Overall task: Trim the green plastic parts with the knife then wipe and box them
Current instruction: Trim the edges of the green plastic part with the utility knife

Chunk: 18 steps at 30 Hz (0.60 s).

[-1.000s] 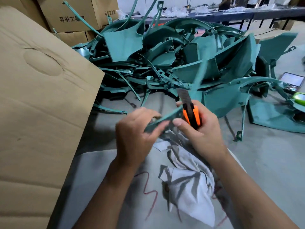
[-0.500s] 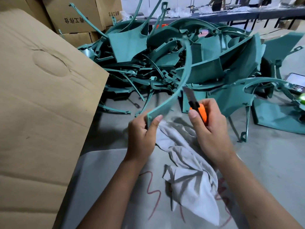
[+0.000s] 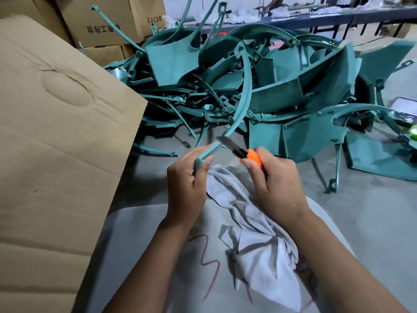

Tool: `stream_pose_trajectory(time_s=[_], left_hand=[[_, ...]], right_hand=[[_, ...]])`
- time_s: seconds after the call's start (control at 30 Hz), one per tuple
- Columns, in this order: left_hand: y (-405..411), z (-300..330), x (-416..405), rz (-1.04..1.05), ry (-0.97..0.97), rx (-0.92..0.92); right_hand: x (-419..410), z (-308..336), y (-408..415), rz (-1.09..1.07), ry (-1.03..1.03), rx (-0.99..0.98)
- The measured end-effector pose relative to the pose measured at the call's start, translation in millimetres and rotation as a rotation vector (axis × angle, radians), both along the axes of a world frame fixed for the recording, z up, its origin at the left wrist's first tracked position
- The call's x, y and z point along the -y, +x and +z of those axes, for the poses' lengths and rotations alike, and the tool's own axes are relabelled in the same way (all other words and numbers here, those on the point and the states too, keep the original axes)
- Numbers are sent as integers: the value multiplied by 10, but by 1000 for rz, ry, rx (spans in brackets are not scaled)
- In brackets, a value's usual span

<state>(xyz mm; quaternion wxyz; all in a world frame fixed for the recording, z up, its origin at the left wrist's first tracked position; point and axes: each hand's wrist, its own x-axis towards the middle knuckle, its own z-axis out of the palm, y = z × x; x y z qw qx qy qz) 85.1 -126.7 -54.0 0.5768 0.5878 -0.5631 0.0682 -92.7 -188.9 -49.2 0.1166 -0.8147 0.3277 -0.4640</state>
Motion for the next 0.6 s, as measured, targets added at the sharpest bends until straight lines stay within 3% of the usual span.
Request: stream_pose_trajectory(time_s=[0.23, 0.6], left_hand=[[-5, 23, -6, -197, 21, 43], [331, 174, -142, -549, 223, -267]], right_hand=[[275, 23, -269, -283, 33, 162], [534, 24, -578, -479, 63, 131]])
